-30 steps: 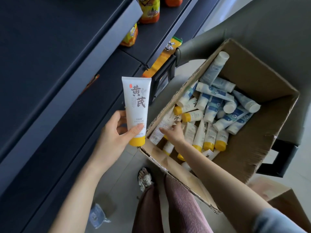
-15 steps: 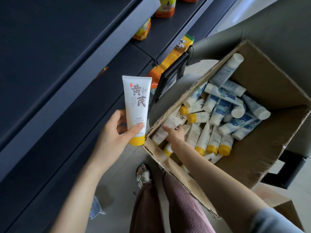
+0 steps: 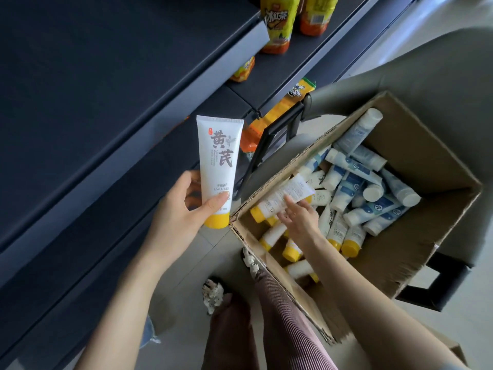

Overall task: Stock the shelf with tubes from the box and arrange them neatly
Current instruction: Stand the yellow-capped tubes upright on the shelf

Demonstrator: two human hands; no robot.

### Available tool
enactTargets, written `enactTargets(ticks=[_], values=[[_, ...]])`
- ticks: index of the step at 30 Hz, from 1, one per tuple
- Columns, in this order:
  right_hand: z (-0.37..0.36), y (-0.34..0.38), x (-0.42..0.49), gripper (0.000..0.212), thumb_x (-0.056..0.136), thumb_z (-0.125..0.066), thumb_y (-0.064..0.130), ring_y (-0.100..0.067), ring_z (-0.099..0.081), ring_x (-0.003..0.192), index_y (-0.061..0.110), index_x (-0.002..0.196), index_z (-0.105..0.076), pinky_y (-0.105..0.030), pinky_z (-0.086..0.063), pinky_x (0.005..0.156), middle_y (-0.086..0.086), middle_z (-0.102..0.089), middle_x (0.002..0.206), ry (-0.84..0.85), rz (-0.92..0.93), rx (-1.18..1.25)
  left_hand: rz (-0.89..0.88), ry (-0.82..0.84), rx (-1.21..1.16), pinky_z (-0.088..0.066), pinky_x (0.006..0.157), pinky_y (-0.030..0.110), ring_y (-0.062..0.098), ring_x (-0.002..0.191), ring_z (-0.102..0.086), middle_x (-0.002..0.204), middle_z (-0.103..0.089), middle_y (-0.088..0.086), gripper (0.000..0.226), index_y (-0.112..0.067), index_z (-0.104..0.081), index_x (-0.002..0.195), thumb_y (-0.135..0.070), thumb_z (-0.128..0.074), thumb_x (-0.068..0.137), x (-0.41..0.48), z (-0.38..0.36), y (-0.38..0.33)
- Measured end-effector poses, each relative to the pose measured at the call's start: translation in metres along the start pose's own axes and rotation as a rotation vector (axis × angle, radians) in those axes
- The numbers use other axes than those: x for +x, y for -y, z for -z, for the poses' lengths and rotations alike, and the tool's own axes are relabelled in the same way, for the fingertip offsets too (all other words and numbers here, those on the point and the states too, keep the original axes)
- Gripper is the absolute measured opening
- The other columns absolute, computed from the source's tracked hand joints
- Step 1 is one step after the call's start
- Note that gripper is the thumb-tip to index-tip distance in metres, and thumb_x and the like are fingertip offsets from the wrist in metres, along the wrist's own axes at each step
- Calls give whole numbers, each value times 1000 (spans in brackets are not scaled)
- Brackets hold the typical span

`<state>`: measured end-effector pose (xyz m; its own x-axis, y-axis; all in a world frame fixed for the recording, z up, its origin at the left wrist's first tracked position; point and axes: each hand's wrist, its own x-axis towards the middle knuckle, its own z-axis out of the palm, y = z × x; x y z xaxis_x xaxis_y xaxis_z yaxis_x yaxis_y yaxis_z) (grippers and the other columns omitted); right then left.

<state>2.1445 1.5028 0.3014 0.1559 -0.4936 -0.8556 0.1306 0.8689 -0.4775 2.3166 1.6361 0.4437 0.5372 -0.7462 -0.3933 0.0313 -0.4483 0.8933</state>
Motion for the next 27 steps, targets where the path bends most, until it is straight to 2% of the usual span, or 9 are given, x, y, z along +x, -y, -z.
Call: enactTargets(ticks=[2,4,6,7,10,14,19,23,27], values=[[-2,16,-12,64,89,-60,1,-16,-59,95,1,143,-26,-41,-49,87,-9,-59,109,77,3,54,-22,-20,-1,-53,70,15,4,90,-67,99,-69,-18,35,-32,-58,101,-42,-70,70,-8,6,-9],[-4,27,-26,67,89,-60,7,-19,-51,115,3,145,-22,-44,-45,93,-9,-46,136,175,1,63,-47,-35,4,-52,67,13,4,92,-67,100,-69,-18,38,-31,-58,102,-45,-70,68,-15,16,-21],[-6,34,-41,70,91,-58,15,-29,-29,138,6,147,-18,-46,-37,105,-8,-25,151,245,7,67,-77,-49,13,-51,67,11,3,94,-66,102,-68,-20,44,-33,-58,104,-50,-70,66,-23,28,-35],[-9,37,-52,67,90,-58,17,-31,-25,140,8,146,-22,-46,-36,107,-7,-24,152,289,6,87,-90,-54,20,-51,67,11,2,95,-66,103,-67,-21,45,-34,-57,105,-51,-69,65,-26,33,-42],[-21,43,-87,41,83,-60,21,-22,-48,113,19,122,-48,-40,-52,86,1,-41,131,427,-30,173,-142,-62,64,-54,69,18,3,94,-66,103,-68,-20,42,-35,-57,106,-48,-69,68,-41,48,-62],[-37,39,-135,43,86,-54,22,-28,-61,113,9,127,-51,-39,-53,92,-14,-61,125,600,1,248,-251,-100,117,-52,69,13,0,92,-64,101,-68,-18,41,-32,-57,107,-46,-68,70,-70,70,-86],[-66,33,-210,40,88,-51,25,-23,-66,107,10,125,-55,-34,-58,82,-12,-66,120,792,55,287,-330,-171,164,-53,70,15,1,95,-64,103,-68,-18,35,-31,-57,109,-36,-72,78,-123,108,-103],[-92,33,-278,36,89,-50,24,-23,-66,106,11,122,-58,-33,-57,82,-11,-66,120,923,192,152,-414,-230,190,-51,71,11,-1,93,-64,101,-67,-23,28,-34,-58,103,-29,-73,80,-174,144,-119],[-123,35,-346,42,86,-58,23,-26,-67,103,8,125,-53,-36,-58,79,-12,-66,119,975,409,-64,-510,-304,190,-48,70,7,-3,96,-63,102,-66,-25,33,-35,-58,104,-38,-73,75,-226,179,-141]])
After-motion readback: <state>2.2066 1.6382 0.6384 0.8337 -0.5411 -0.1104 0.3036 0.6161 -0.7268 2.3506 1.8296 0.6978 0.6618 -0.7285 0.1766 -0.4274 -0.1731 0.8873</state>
